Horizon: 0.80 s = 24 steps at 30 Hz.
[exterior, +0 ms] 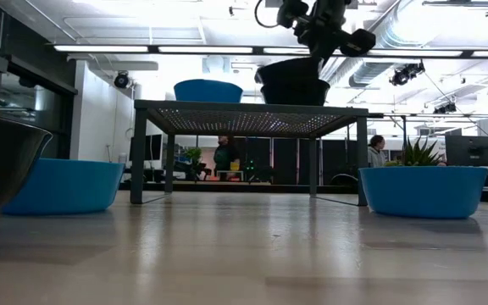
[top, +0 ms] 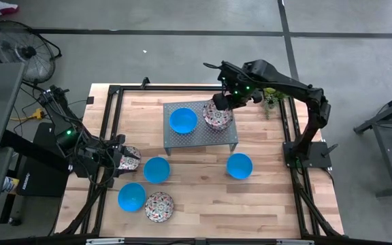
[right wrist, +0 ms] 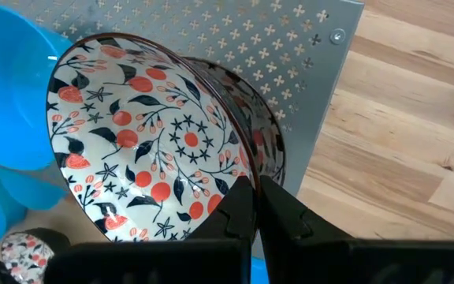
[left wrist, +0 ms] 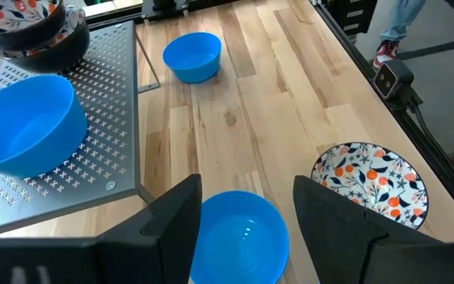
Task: Pick & Place Mini bowls
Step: Stack the white bowl on top of the white bowl on the shelf
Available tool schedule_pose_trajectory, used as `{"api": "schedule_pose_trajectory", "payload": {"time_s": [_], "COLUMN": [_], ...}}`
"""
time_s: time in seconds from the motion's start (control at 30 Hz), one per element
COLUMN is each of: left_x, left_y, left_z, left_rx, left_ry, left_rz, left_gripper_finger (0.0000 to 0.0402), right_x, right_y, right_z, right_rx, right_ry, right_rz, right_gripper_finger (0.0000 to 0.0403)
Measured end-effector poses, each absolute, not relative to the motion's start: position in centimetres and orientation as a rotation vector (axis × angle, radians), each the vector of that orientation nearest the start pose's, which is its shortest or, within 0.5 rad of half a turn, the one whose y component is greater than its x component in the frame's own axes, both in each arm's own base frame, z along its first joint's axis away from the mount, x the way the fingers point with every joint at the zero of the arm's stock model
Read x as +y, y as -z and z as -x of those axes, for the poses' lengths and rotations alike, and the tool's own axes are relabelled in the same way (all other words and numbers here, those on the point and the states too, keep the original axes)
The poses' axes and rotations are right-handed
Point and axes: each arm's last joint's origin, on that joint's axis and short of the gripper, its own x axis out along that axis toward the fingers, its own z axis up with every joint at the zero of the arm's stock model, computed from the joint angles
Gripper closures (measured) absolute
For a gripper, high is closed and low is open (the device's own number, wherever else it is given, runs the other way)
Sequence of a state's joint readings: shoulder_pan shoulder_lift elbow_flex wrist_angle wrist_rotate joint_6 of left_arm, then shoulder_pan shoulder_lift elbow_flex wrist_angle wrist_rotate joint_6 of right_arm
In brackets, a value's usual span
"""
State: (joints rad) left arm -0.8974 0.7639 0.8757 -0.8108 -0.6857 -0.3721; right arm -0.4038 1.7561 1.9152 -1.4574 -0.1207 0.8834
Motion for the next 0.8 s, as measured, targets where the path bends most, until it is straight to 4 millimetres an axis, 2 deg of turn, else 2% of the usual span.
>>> {"api": "schedule_pose_trajectory", "payload": {"time_s": [0.2, 0.8], "left_x": [-9.42, -9.42], "left_y": [-31.51, -31.49], "left_z": [-9.86, -9.86], "left_rx": [0.516, 0.518], "left_ry": [0.107, 0.11], "left_rz": [-0.135, -0.135], "left_gripper_finger": [0.0205, 0.0205], "right_x": [-12.36, -12.08], "right_y": [-36.81, -36.76], "right_z": [-30.27, -30.26], "right_rx": [1.093, 1.141], "right_ry": [0.8, 0.765], "right_rz": [-1.089, -0.868], "right_gripper_finger": [0.0403, 0.0403]}}
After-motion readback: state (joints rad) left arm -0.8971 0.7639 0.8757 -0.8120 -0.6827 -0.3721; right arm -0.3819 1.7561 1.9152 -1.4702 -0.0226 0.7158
